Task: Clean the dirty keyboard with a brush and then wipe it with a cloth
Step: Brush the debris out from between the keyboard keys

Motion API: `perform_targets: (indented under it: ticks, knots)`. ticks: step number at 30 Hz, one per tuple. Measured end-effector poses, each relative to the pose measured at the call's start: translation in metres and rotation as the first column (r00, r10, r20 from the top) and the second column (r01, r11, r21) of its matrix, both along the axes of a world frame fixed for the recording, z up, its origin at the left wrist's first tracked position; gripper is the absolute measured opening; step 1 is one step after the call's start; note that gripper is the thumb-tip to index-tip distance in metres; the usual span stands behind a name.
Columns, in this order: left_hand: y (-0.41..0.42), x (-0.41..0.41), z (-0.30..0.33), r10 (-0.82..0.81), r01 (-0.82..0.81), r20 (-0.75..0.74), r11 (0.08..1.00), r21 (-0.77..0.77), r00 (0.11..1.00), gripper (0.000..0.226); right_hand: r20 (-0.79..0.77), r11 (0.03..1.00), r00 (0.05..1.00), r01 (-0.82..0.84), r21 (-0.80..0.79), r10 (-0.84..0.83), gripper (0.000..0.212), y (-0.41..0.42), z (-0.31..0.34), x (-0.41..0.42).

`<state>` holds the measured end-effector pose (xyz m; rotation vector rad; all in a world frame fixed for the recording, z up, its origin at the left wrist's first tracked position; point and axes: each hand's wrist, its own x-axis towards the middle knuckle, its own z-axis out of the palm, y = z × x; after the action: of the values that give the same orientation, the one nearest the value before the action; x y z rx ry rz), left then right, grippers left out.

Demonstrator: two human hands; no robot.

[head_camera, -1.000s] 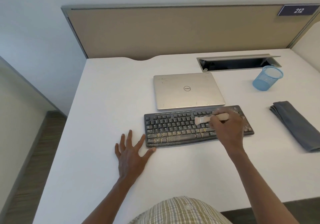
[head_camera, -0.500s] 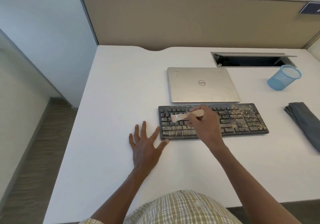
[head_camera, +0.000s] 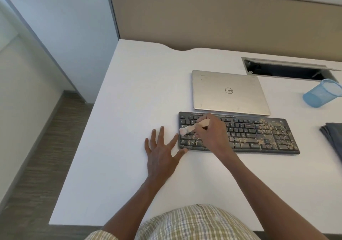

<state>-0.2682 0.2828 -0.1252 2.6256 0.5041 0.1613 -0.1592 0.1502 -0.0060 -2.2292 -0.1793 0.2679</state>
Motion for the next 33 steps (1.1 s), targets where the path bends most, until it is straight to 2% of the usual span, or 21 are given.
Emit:
perform_targets:
  ticks: [3,6,10,16,20,23,25,30,33]
  knots:
    - [0.000,0.001,0.001,-0.001,0.001,-0.018,1.000,-0.002,1.000,0.067,0.031,1.000,0.999,-0.023,0.015,0.023,0.006,0.003,0.004,0.001]
    - [0.000,0.001,0.001,-0.005,0.005,-0.026,1.000,0.017,1.000,0.066,-0.010,0.997,0.998,-0.057,0.054,0.058,0.006,0.007,0.005,0.003]
    - [0.000,0.001,0.000,0.000,0.001,-0.016,1.000,0.016,1.000,0.066,-0.059,0.997,0.997,0.051,0.061,-0.048,0.008,-0.004,-0.002,-0.001]
    - [0.000,0.001,-0.003,0.003,-0.003,0.004,1.000,0.016,1.000,0.067,0.015,0.989,0.990,0.141,0.040,-0.142,0.009,-0.019,0.005,-0.002]
    - [0.000,0.000,-0.003,0.004,-0.004,0.005,1.000,0.027,1.000,0.064,0.089,0.998,0.996,0.002,0.057,-0.007,0.006,-0.002,0.007,0.001]
    - [0.000,0.000,-0.002,-0.005,0.005,-0.002,1.000,0.028,1.000,0.063,0.151,0.973,0.963,-0.213,-0.083,0.224,0.006,0.006,0.005,0.006]
    - [0.000,0.001,-0.001,-0.010,0.011,-0.016,1.000,0.019,1.000,0.063,0.139,0.940,0.936,-0.302,-0.158,0.324,0.011,0.002,0.004,0.011]
    - [0.000,0.000,-0.003,-0.003,0.003,0.000,1.000,0.020,1.000,0.062,0.167,0.882,0.890,-0.364,-0.300,0.424,0.015,-0.010,0.014,0.021]
    - [0.000,0.001,-0.003,-0.004,0.004,0.004,0.999,0.039,1.000,0.061,0.187,0.895,0.885,-0.384,-0.225,0.427,0.013,0.000,0.019,0.023]
